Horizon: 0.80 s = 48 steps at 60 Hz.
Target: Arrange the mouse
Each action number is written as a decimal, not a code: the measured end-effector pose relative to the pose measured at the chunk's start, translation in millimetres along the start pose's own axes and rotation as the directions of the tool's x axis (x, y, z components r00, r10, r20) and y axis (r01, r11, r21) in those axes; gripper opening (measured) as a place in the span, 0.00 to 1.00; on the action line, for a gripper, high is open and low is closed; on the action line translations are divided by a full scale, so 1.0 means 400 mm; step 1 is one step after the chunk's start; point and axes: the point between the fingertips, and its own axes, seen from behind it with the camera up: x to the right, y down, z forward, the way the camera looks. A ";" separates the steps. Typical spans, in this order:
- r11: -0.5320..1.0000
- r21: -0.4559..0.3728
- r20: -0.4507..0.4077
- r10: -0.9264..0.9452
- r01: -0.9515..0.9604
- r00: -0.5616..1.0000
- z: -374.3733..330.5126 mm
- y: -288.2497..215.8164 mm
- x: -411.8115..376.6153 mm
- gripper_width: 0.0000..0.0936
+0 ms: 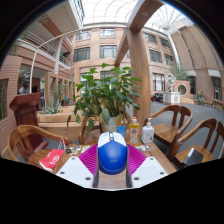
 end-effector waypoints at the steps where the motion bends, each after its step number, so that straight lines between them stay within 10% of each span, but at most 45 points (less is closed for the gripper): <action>1: 1.000 0.002 0.018 0.006 -0.006 1.000 -0.013 0.018 -0.045 0.39; 13: 0.967 -0.250 0.166 -0.013 0.055 0.986 -0.005 0.357 -0.316 0.39; 26: 0.882 -0.460 0.146 -0.039 0.102 0.989 0.004 0.656 -0.402 0.44; 38: 0.856 -0.498 0.146 -0.078 0.142 0.986 -0.014 0.706 -0.413 0.59; 45: 0.869 -0.481 0.148 -0.048 0.115 0.988 -0.055 0.650 -0.425 0.94; 48: 0.882 -0.456 0.138 -0.062 0.120 0.988 -0.086 0.614 -0.418 0.89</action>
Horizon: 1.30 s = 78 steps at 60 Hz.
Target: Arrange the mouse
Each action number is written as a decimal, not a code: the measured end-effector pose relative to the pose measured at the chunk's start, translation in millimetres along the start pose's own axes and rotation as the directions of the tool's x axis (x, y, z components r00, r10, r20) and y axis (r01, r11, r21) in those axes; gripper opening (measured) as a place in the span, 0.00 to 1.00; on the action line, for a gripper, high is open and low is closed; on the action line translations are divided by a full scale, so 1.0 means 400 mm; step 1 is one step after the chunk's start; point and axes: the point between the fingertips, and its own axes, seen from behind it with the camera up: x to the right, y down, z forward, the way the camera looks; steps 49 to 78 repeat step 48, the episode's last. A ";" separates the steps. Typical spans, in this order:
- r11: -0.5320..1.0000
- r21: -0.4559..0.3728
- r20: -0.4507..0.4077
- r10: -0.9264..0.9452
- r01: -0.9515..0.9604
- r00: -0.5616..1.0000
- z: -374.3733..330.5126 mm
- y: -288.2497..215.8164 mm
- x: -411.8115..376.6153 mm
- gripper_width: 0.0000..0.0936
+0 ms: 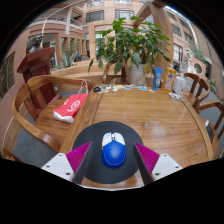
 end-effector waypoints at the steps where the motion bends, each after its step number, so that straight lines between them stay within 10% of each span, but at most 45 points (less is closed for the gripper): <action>1: 1.000 0.006 -0.006 -0.002 0.002 1.000 -0.018 -0.007 0.003 0.90; 29: 0.995 0.095 -0.040 -0.012 0.016 0.999 -0.402 0.020 -0.055 0.91; 78: 0.994 0.107 -0.057 -0.031 0.037 0.998 -0.462 0.051 -0.052 0.91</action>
